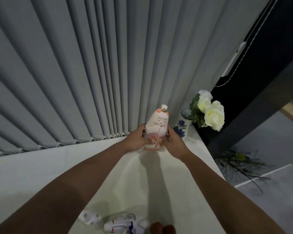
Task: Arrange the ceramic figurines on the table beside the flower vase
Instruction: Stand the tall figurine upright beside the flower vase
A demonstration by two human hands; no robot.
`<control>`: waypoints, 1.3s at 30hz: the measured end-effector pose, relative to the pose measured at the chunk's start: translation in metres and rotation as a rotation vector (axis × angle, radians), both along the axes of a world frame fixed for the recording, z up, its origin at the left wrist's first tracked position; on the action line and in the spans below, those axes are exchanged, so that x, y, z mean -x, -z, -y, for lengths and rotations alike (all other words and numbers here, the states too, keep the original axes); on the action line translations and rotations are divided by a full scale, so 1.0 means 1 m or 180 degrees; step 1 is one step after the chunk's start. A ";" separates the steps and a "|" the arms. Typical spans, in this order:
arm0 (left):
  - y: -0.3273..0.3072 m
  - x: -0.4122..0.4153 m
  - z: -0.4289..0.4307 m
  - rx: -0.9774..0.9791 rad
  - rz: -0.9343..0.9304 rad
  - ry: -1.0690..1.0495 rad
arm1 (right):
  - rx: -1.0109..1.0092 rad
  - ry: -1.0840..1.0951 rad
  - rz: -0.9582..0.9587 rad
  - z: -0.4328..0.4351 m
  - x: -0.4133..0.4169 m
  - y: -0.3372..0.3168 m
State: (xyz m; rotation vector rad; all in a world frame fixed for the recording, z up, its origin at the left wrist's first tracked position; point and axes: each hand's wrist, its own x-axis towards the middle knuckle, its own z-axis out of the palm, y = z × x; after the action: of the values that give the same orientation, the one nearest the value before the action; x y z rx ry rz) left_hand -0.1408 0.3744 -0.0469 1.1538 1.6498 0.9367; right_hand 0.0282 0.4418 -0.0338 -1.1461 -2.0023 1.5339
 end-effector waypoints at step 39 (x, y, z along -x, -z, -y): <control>0.042 -0.015 -0.044 -0.0008 -0.0680 -0.0798 | 0.0175 0.0792 0.0284 -0.045 0.007 0.047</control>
State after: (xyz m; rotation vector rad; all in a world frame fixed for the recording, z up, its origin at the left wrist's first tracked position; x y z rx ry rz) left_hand -0.1257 0.4183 -0.0884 1.0959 2.0013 0.9978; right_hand 0.0213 0.4872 -0.0808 -1.4485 -1.8005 1.4410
